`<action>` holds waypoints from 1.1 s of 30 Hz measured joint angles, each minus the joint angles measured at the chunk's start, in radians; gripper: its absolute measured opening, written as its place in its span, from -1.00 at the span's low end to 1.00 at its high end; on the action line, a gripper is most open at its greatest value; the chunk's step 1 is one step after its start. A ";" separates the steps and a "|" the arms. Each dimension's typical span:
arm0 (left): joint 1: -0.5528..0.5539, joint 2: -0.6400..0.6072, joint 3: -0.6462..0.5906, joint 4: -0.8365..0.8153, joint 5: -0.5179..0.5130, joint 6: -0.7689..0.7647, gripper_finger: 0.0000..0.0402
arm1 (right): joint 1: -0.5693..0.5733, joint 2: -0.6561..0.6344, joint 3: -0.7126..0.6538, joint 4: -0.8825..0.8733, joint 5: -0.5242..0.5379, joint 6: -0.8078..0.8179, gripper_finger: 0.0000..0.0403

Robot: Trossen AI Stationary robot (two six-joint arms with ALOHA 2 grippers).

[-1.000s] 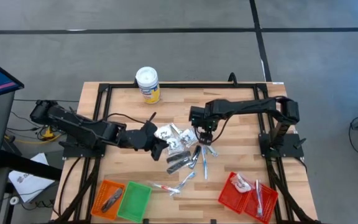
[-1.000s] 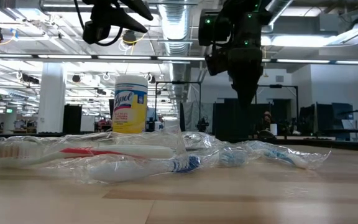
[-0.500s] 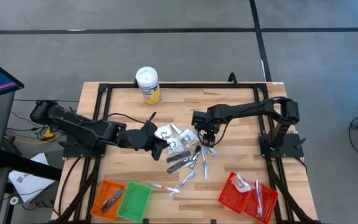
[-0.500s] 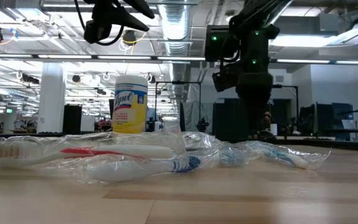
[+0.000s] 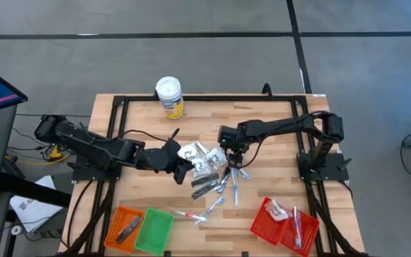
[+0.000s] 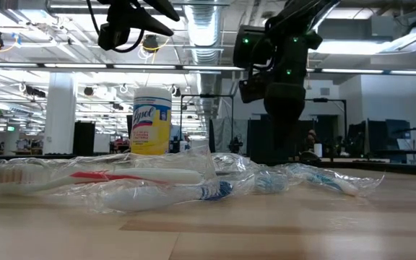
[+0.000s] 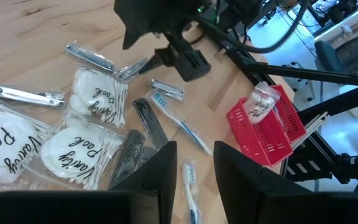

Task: Pick & Place Travel size toiletries
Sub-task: Put the nail cutter into the green basket

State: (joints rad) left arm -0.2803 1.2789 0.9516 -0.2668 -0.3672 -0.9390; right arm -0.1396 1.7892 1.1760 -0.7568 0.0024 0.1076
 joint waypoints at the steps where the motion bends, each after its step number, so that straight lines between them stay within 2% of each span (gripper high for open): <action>1: -0.002 0.000 0.000 0.000 0.000 0.000 -0.51 | -0.002 0.000 -0.010 0.010 -0.006 0.003 0.12; 26: -0.001 0.000 0.000 0.007 0.001 0.000 -0.51 | 0.010 -0.005 -0.183 0.115 -0.026 0.111 0.12; 30: -0.001 0.000 0.000 0.007 0.001 0.000 -0.51 | 0.026 -0.004 -0.184 0.122 -0.006 0.128 0.05; 33: -0.001 0.000 0.000 0.012 0.001 0.000 -0.51 | 0.027 -0.004 -0.184 0.123 -0.006 0.148 -0.08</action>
State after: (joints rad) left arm -0.2810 1.2785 0.9520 -0.2552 -0.3661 -0.9394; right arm -0.1121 1.7855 0.9916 -0.6342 -0.0037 0.2553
